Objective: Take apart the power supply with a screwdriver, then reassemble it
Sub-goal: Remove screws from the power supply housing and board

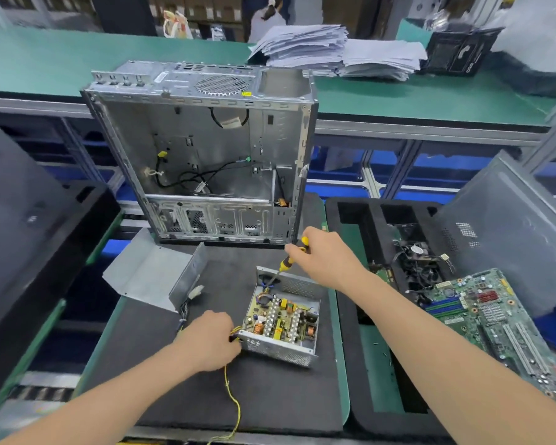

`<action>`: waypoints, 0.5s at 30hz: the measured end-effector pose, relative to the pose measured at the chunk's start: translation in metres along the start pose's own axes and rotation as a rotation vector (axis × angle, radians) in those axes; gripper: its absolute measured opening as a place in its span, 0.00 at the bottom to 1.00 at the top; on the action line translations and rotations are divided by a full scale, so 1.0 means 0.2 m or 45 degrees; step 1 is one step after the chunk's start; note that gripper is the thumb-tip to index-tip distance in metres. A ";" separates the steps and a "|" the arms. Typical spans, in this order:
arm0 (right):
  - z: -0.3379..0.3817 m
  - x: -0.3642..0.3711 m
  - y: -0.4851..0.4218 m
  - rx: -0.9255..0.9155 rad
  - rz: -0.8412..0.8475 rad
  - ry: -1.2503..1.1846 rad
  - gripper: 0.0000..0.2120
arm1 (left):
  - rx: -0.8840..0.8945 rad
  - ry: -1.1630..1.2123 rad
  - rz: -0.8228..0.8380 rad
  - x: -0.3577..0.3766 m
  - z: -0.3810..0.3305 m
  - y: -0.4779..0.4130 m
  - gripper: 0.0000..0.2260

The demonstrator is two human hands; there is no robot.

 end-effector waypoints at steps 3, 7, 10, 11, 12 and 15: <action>-0.04 0.02 0.00 0.017 0.158 0.011 0.16 | -0.118 0.300 0.234 0.02 -0.02 0.02 0.12; -0.10 0.05 0.03 0.051 0.300 -0.014 0.17 | -0.139 0.708 0.150 0.07 -0.01 0.04 0.13; -0.14 0.06 0.04 0.060 0.265 -0.024 0.17 | -0.241 1.151 0.007 0.09 -0.01 0.01 0.08; -0.16 0.06 0.04 0.072 0.253 -0.044 0.17 | -0.251 1.195 -0.053 0.08 -0.01 -0.01 0.08; -0.17 0.05 0.04 0.089 0.244 -0.083 0.17 | -0.237 1.171 -0.122 0.08 -0.03 -0.03 0.09; -0.19 0.05 0.04 0.154 0.191 -0.217 0.18 | -0.171 0.933 -0.311 0.08 -0.10 -0.07 0.12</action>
Point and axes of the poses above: each hand's wrist, its own y-axis away from the middle knuckle, its own x-axis out of the palm, z = x × y, the point moved 1 cm from there along -y, towards the middle knuckle, and after that the axes turned 6 degrees about y, right-handed, at the moved point
